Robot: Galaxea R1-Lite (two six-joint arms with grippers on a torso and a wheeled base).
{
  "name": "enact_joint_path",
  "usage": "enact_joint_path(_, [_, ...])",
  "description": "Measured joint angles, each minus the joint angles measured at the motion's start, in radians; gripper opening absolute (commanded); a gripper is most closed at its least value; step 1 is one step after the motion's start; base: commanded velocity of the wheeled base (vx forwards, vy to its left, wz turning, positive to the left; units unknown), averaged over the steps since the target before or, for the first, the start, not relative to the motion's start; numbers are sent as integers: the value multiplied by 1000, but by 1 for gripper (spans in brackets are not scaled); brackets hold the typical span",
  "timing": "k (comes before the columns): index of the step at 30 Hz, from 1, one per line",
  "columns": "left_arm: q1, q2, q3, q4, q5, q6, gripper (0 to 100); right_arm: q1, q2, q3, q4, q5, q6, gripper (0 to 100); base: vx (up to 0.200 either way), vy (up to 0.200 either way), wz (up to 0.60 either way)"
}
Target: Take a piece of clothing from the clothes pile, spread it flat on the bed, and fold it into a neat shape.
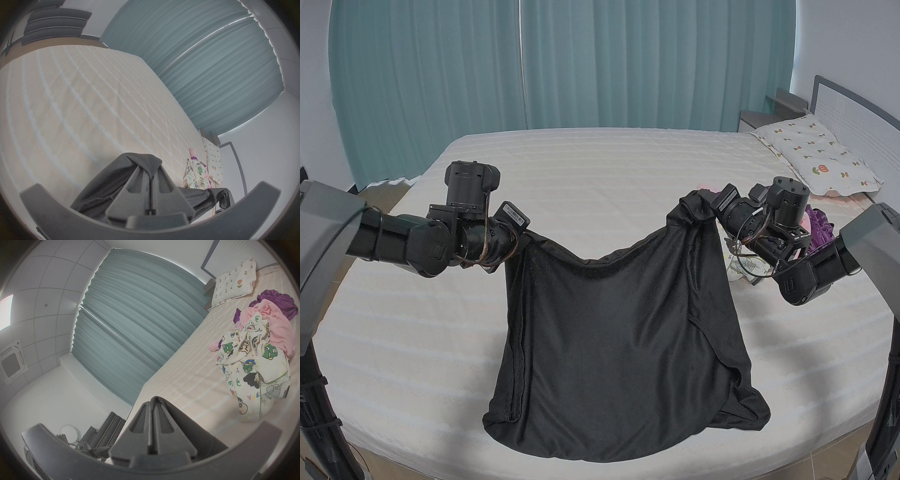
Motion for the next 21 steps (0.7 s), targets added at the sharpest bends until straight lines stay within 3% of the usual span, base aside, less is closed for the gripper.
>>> enact_joint_path(9, [30,112,-36,-58,11,-16,100,-9,89,-19,8,-19,-40,100,0,0,0])
enact_joint_path(14, [50,157,-61,-61,57,-18,100,-31,149,-55,46,-128,-93,100,0,0,0])
enact_joint_path(21, [97,174,-93,-56,75,-19,100,-51,169,-61,120,-158,-118,100,0,0,0])
